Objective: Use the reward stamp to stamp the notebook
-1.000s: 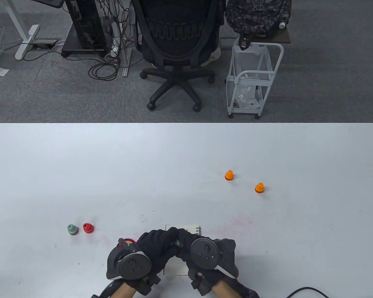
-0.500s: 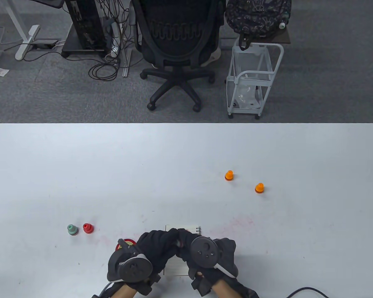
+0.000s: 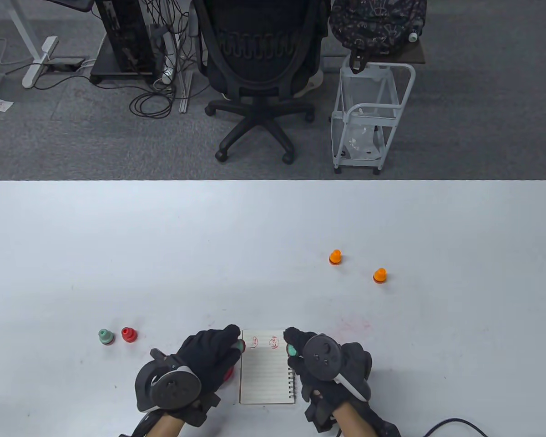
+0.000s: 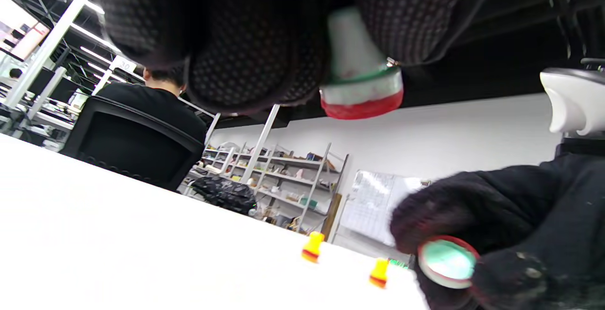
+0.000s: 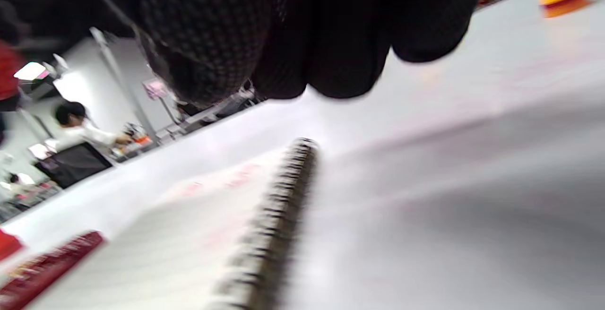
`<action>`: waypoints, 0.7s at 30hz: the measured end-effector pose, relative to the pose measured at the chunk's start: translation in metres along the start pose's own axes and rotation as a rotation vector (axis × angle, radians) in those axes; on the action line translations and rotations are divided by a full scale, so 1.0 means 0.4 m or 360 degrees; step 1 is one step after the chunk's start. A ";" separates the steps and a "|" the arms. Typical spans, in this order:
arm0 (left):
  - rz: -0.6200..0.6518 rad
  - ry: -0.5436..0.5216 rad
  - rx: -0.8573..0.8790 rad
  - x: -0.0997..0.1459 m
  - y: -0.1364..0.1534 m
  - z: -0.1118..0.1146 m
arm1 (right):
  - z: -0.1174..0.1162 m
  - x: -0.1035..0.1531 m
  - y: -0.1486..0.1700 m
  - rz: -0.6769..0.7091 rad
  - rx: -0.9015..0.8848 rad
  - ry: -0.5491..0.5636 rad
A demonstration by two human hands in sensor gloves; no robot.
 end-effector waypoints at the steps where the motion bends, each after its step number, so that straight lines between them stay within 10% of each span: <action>1: 0.0006 0.0045 -0.0028 0.004 0.004 0.001 | -0.005 0.000 0.017 -0.0032 0.0027 -0.0028; 11: 0.0036 0.0464 -0.0189 0.018 0.024 0.040 | -0.058 0.005 0.123 -0.0218 0.0113 -0.0325; 21: 0.0105 0.0738 -0.0238 0.018 0.005 0.092 | -0.032 0.008 0.118 -0.0186 0.0071 -0.0258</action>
Point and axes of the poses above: the tracker on the back of each hand, its own y axis roughly to the little-finger side, its own x axis roughly from the fingertips to the wrist, z = x × y, the point moved 5 cm from there along -x, roughly from the wrist to the fingertips, and after that the axes turned 12 degrees about z, right-handed, at the moved point
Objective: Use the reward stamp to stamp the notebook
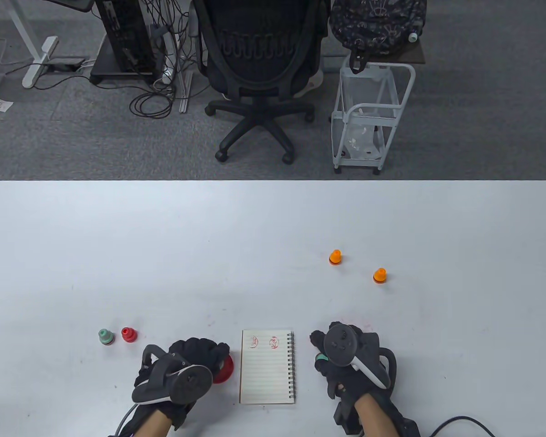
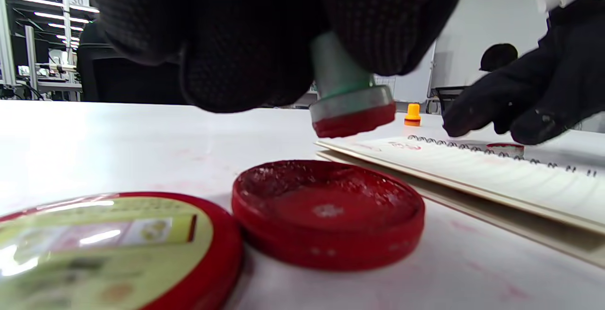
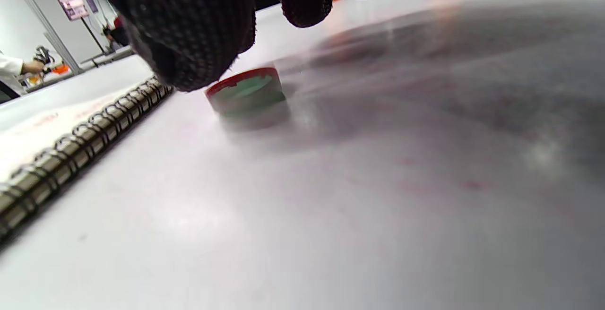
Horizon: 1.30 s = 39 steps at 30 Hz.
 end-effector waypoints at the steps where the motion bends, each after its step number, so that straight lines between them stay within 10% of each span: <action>1: 0.0005 0.0015 -0.0007 -0.001 -0.002 0.003 | 0.008 0.001 -0.003 0.0015 -0.0013 0.0048; 19: 0.0024 0.0256 -0.0036 -0.054 -0.015 0.056 | 0.031 0.005 -0.025 0.0120 -0.0085 0.0206; 39: -0.0047 -0.0107 0.0094 -0.030 0.005 -0.017 | 0.032 0.003 -0.024 0.0131 -0.0128 0.0206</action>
Point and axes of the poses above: the tracker on the back of each hand, its own y axis roughly to the little-finger side, its own x axis roughly from the fingertips to the wrist, z = x × y, the point moved 5 cm from there along -x, roughly from the wrist to the fingertips, and after that the axes turned 12 degrees about z, right-handed, at the moved point
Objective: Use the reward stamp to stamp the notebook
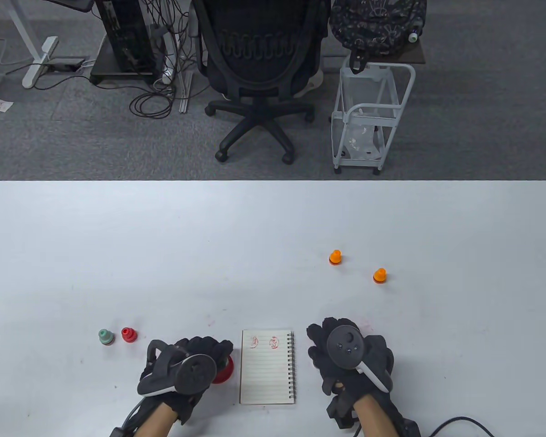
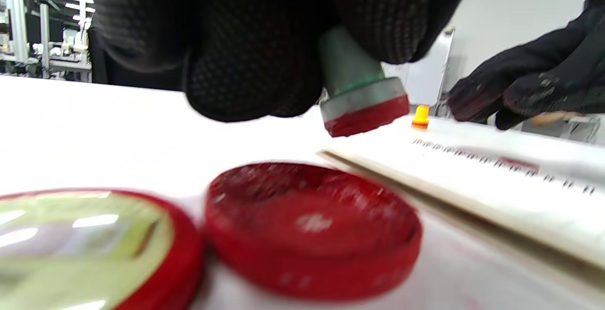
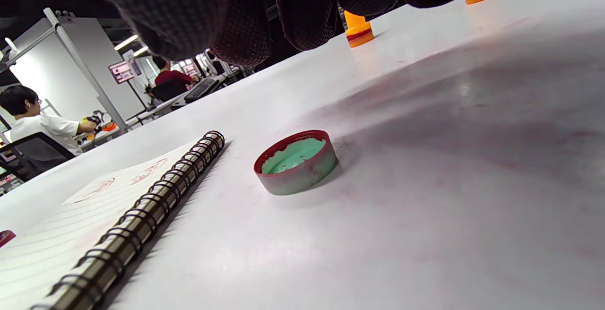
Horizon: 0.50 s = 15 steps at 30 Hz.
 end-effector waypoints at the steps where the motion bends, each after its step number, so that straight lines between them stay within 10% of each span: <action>1: 0.0026 -0.0034 0.0000 -0.006 -0.010 -0.003 | 0.001 0.000 -0.001 0.0007 0.0002 0.0001; 15: 0.0293 0.0124 -0.0169 -0.115 -0.093 0.057 | 0.003 -0.003 -0.004 0.0047 -0.0009 0.0000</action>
Point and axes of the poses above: the tracker on the back of each hand, its own y axis roughly to the little-finger side, its own x axis roughly from the fingertips to the wrist, z = x × y, the point moved 5 cm from there along -x, roughly from the wrist to the fingertips, and after that the axes turned 12 degrees about z, right-handed, at the moved point
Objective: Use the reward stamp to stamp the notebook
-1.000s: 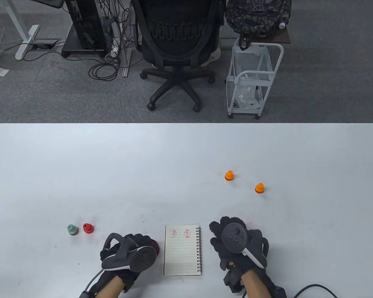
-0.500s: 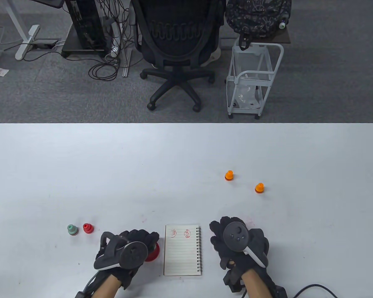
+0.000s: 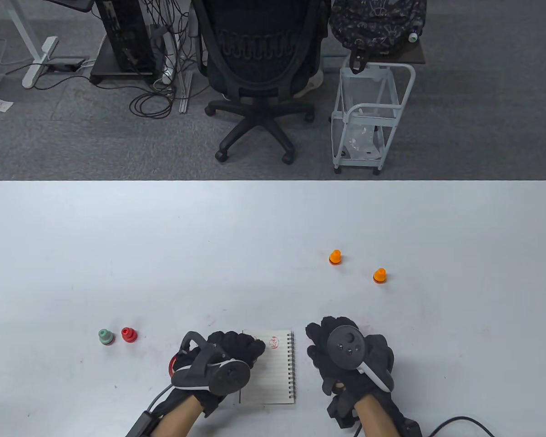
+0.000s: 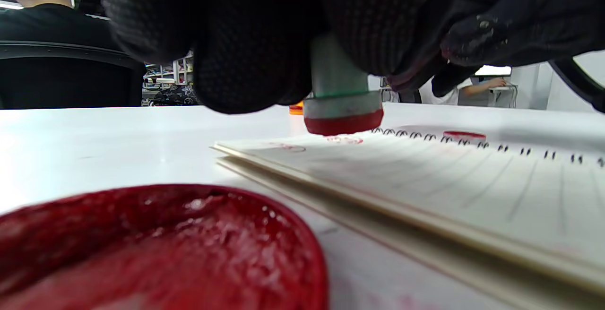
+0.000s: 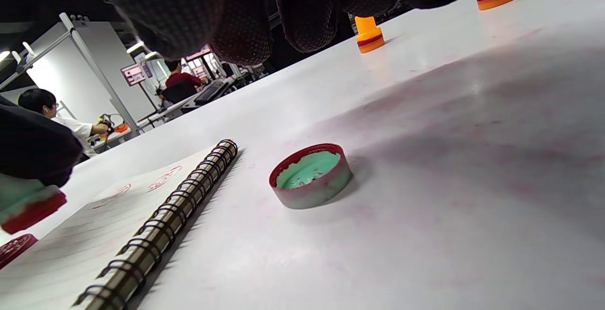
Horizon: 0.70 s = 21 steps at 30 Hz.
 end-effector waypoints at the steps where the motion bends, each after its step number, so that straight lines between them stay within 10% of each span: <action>1: 0.0003 0.0005 -0.0004 -0.002 0.000 0.003 | -0.001 -0.001 -0.001 0.0003 0.0000 -0.0005; 14: 0.0003 0.0190 0.0052 -0.066 0.014 0.032 | -0.009 -0.015 0.004 0.0000 -0.0059 -0.0057; 21: 0.0042 0.0705 0.0143 -0.167 0.047 0.059 | -0.013 -0.017 0.007 -0.0005 -0.0066 -0.0077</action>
Point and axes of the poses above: the tracker on the back of each hand, its own y axis roughly to the little-finger side, its own x axis roughly from the fingertips to the wrist, z = x × y, the point moved 5 cm from there along -x, roughly from the wrist to the fingertips, and after that the axes turned 12 degrees about z, right-handed, at the moved point
